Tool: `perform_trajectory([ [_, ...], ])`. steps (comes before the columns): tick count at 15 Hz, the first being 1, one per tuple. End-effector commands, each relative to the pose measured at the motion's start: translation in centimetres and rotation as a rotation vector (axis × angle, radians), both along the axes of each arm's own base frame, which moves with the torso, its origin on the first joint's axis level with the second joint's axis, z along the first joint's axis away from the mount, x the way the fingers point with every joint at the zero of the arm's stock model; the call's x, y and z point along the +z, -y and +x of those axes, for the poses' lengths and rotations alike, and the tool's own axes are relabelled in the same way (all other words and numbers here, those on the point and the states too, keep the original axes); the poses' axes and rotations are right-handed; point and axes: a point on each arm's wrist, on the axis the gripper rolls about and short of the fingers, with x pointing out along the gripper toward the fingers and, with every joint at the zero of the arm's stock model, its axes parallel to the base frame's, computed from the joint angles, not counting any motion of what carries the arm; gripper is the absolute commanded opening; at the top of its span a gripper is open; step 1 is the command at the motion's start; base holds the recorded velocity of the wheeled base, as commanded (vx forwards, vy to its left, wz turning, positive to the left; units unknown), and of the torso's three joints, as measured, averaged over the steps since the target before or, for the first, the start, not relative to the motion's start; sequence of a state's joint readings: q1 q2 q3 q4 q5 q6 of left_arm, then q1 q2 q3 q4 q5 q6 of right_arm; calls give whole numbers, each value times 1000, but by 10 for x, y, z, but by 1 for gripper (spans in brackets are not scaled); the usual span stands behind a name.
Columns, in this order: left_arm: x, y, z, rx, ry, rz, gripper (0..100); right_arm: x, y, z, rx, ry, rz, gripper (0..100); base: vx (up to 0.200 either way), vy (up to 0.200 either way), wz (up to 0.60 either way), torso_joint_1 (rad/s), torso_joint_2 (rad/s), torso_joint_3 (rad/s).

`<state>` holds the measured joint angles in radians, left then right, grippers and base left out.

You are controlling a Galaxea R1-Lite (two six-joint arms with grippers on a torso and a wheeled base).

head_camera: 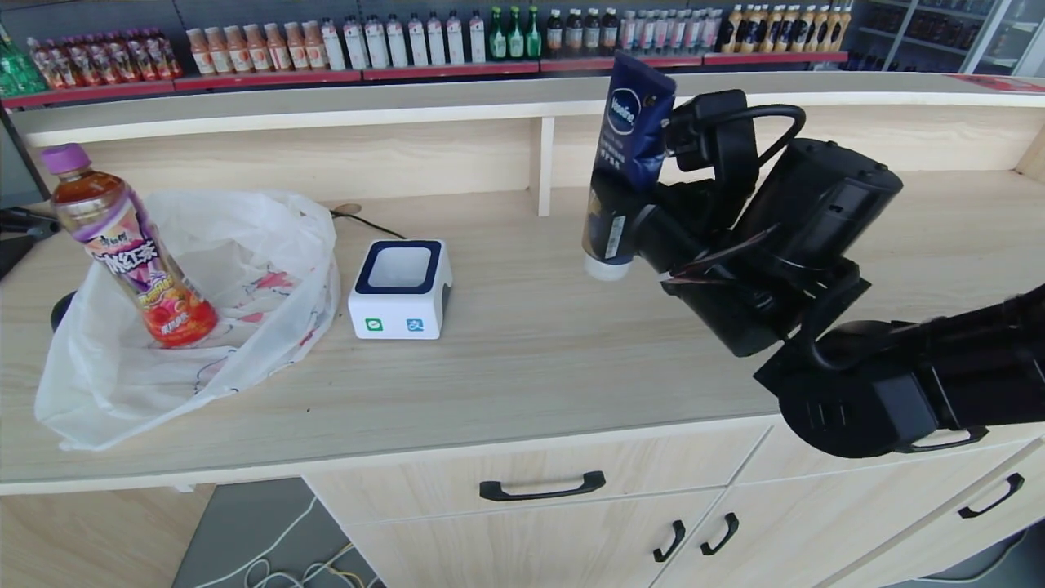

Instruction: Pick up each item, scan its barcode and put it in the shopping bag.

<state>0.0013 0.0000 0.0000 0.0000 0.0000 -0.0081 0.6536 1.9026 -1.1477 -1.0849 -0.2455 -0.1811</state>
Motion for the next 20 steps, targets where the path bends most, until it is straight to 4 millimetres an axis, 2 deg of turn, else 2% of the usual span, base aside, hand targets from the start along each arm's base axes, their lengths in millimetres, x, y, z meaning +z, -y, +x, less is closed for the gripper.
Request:
perform_trajectory([
  [1, 0, 0, 0, 2, 0, 0, 100, 6, 13, -39, 37, 10, 3, 0, 0, 0, 0, 0, 0, 0],
  [6, 0, 0, 0, 2, 0, -1, 100, -4, 15, -71, 80, 106, 32, 0, 0, 0, 0, 0, 0, 0],
  [10, 0, 0, 0, 0, 0, 0, 100, -29, 16, -91, 106, 111, -16, 0, 0, 0, 0, 0, 0, 0],
  [14, 0, 0, 0, 0, 0, 0, 100, -45, 18, -107, 111, 136, -111, 0, 0, 0, 0, 0, 0, 0],
  [20, 0, 0, 0, 0, 0, -1, 100, -62, 24, -118, 107, 123, -222, 0, 0, 0, 0, 0, 0, 0],
])
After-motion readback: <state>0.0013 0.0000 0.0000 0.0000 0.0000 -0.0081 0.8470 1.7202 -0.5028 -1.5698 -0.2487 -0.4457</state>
